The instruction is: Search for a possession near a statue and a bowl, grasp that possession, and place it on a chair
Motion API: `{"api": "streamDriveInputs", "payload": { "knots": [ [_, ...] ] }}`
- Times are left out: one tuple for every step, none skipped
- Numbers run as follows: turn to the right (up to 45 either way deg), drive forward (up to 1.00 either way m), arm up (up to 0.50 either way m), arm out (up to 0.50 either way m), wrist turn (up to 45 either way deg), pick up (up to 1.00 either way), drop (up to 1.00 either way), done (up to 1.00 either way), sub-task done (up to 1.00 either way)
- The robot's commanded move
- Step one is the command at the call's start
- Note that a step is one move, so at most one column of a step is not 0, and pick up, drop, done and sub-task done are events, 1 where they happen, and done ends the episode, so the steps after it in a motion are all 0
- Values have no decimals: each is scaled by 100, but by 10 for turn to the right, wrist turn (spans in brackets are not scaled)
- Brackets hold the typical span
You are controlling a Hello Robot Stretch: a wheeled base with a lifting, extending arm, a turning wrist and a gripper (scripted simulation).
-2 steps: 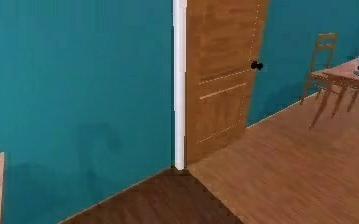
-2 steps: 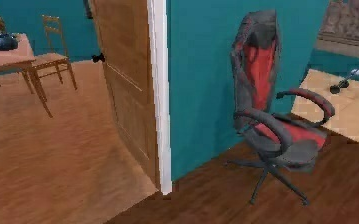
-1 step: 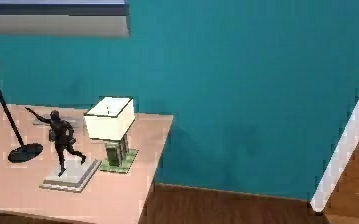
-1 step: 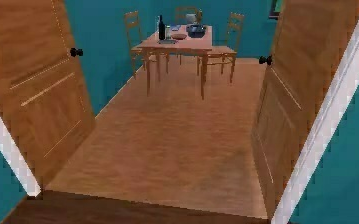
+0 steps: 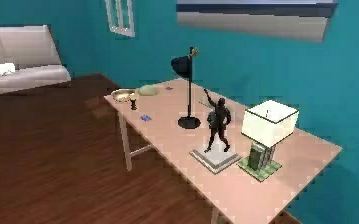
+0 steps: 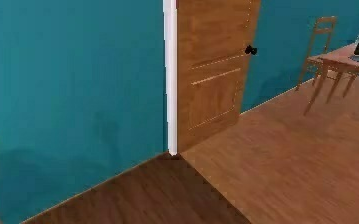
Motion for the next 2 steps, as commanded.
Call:
{"api": "streamDriveInputs", "payload": {
  "knots": [
    [-450,0,0,0,0,0,0,0,0],
    [-180,0,0,0,0,0,0,0,0]
  ]
}}
